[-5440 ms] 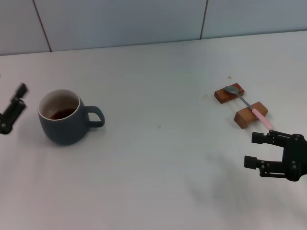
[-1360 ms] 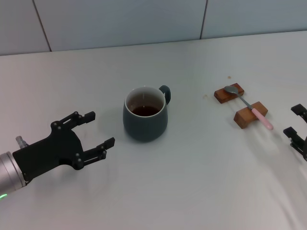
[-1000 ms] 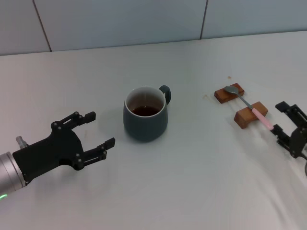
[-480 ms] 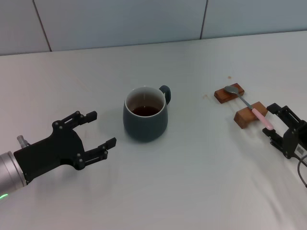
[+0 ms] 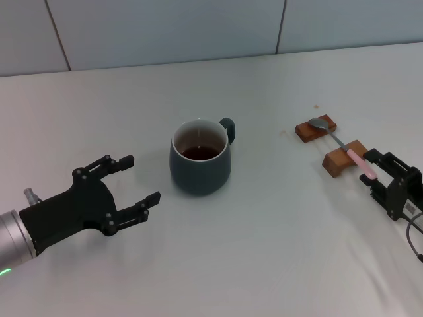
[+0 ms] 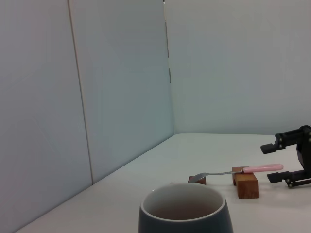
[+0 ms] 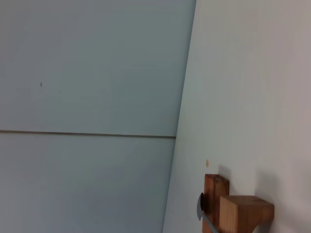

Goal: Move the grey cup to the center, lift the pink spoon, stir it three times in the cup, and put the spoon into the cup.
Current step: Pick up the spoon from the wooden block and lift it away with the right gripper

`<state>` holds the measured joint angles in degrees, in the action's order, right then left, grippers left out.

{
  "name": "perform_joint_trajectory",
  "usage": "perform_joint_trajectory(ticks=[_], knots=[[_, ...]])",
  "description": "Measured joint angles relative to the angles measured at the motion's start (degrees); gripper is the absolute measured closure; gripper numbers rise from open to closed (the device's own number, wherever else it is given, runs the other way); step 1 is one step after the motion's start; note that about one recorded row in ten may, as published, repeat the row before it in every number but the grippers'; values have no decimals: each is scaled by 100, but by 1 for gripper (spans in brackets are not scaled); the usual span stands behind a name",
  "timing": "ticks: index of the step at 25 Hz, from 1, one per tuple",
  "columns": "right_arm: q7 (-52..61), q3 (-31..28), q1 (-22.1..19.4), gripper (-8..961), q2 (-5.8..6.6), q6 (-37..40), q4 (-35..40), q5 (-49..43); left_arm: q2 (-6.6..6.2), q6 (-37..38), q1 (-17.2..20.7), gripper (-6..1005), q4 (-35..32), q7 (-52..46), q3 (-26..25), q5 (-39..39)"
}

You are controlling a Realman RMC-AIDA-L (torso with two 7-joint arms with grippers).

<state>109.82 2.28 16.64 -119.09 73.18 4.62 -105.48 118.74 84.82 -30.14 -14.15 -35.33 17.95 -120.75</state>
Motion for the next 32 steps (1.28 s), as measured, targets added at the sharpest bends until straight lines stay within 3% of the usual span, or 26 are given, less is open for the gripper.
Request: perform_joint_trajectory(ticks=[9, 20, 32], knots=[[-4, 3, 51, 399, 1, -14, -4, -44, 0, -1, 6, 191, 42, 71, 2, 0], [5, 9, 58, 558, 1, -57, -16, -72, 0, 7, 22, 191, 43, 77, -2, 0], [-23, -47, -39, 628, -4, -81, -99, -44, 0, 18, 67, 191, 53, 145, -5, -1]])
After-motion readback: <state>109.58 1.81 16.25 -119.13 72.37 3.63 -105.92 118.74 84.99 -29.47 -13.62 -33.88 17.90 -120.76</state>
